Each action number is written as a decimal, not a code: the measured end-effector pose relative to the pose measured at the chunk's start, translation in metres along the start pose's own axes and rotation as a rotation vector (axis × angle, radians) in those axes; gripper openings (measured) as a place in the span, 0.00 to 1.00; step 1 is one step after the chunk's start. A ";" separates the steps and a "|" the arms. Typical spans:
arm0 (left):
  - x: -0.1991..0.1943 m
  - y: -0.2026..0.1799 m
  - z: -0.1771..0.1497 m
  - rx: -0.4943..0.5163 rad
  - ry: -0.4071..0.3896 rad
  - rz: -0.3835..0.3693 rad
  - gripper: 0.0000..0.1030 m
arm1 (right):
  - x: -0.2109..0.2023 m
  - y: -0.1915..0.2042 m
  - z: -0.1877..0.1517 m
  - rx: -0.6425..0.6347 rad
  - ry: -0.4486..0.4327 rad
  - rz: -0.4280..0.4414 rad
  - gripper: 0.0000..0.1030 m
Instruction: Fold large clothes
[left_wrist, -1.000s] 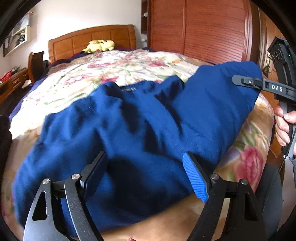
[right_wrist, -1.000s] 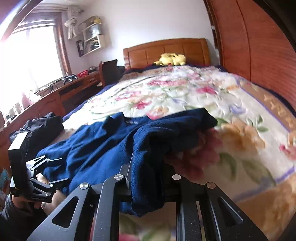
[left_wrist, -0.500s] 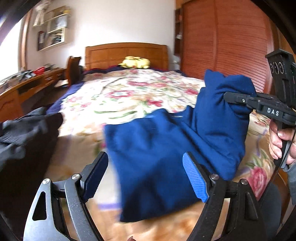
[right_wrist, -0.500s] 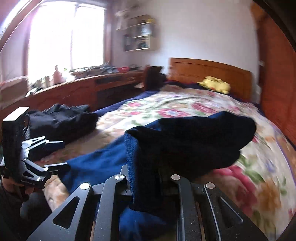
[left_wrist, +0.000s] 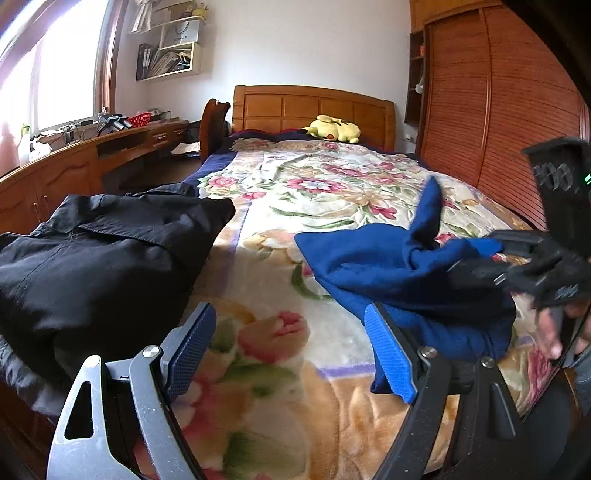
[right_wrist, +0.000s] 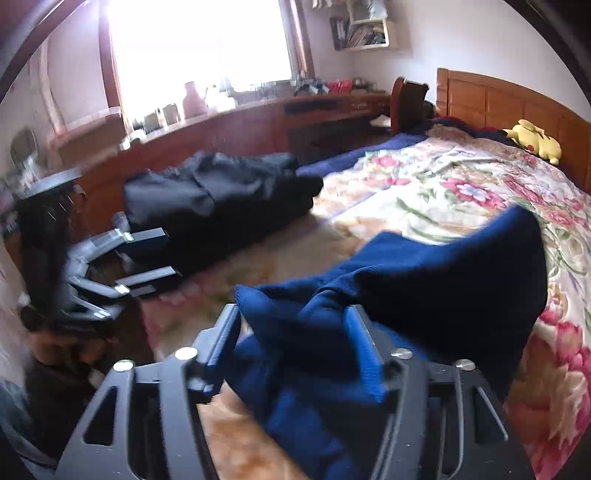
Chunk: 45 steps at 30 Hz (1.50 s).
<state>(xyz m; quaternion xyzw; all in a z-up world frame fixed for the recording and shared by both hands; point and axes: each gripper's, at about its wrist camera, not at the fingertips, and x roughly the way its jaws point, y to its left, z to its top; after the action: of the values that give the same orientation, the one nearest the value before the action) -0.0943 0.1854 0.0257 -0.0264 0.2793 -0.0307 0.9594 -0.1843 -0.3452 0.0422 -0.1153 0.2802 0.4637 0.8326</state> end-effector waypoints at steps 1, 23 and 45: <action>0.002 0.000 0.001 0.001 -0.001 -0.002 0.81 | -0.006 -0.004 -0.002 0.009 -0.017 0.012 0.61; 0.032 -0.060 0.014 0.075 0.052 -0.135 0.81 | 0.031 -0.053 -0.085 0.063 0.145 -0.094 0.54; 0.010 -0.043 -0.030 0.090 0.144 -0.152 0.81 | 0.103 -0.229 -0.021 0.290 0.128 -0.348 0.65</action>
<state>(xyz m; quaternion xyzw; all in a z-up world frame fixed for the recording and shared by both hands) -0.1037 0.1405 -0.0017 -0.0021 0.3428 -0.1176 0.9320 0.0422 -0.4059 -0.0497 -0.0704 0.3720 0.2597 0.8884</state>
